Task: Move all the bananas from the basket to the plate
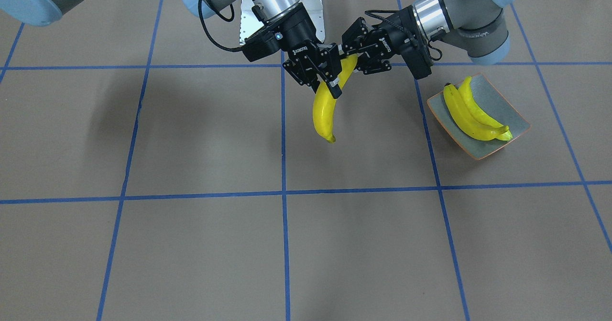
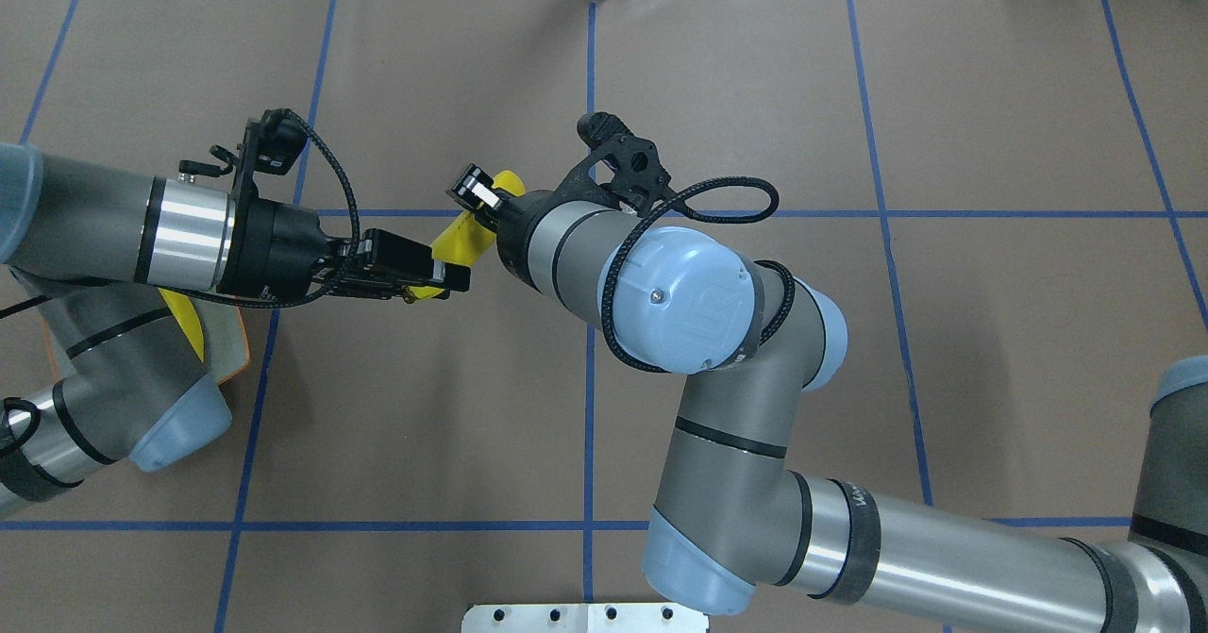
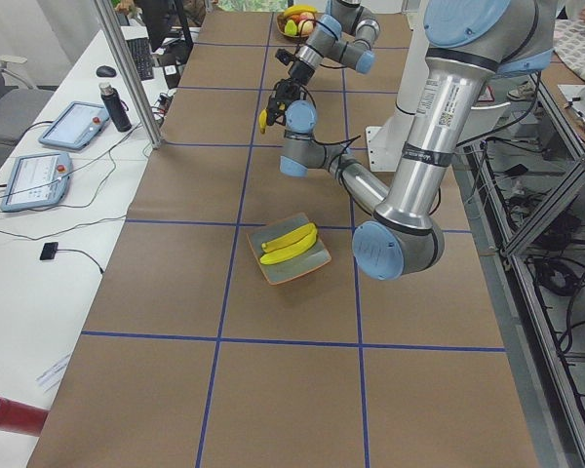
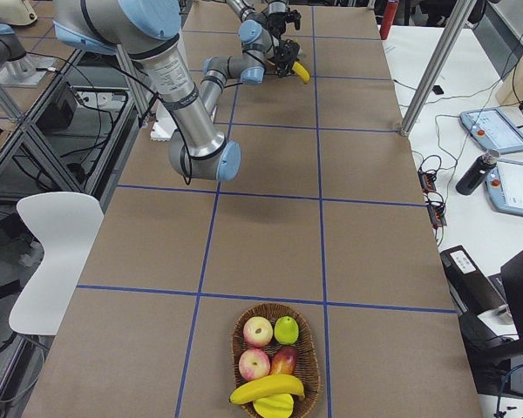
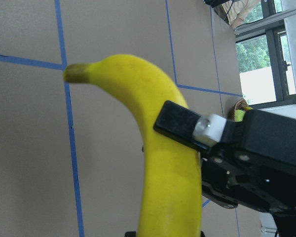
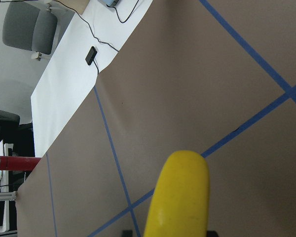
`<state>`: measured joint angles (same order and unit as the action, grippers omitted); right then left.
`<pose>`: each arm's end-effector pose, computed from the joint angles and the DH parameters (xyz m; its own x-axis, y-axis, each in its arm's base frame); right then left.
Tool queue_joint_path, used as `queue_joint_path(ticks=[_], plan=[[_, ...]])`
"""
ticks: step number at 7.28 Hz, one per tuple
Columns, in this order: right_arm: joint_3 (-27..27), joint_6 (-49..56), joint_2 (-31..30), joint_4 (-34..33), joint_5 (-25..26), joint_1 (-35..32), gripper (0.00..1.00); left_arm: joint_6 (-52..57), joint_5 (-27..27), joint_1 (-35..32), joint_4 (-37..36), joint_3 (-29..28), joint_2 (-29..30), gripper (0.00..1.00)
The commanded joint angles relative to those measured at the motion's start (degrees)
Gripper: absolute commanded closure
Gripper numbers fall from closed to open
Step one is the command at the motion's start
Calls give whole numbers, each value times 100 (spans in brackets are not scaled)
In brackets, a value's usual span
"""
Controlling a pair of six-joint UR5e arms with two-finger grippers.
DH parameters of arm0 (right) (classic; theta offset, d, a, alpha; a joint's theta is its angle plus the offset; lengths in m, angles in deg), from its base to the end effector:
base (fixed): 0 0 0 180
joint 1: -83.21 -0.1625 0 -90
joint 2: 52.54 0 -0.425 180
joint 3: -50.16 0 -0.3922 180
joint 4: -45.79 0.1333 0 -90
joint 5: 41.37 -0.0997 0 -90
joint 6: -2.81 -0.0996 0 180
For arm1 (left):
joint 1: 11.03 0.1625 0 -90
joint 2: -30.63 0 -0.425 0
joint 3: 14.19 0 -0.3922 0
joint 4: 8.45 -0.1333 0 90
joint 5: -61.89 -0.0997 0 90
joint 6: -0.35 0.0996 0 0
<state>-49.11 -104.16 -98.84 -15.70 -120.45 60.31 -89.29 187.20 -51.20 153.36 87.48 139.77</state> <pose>-0.5316 -0.3897 0.0725 -0.0314 0.2979 0.9541 -0.5703 0.7786 -0.2618 0.3590 -0.4022 0.2481 -0.1663 0.1471 -0.9750 0.0964 0.9865 0.1324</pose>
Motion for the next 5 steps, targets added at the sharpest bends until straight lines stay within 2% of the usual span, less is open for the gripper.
queue_joint_path(ticks=[1,4,5], plan=[[-84,194,-72,14,-11,-4,0,-1,-7,-9,8,-7,-15,100],[-1056,475,-641,-12,-46,-108,0,-1,-16,-26,8,1,-181,100],[-1321,501,-913,-12,-237,-370,0,7,-7,-52,17,54,-226,100]])
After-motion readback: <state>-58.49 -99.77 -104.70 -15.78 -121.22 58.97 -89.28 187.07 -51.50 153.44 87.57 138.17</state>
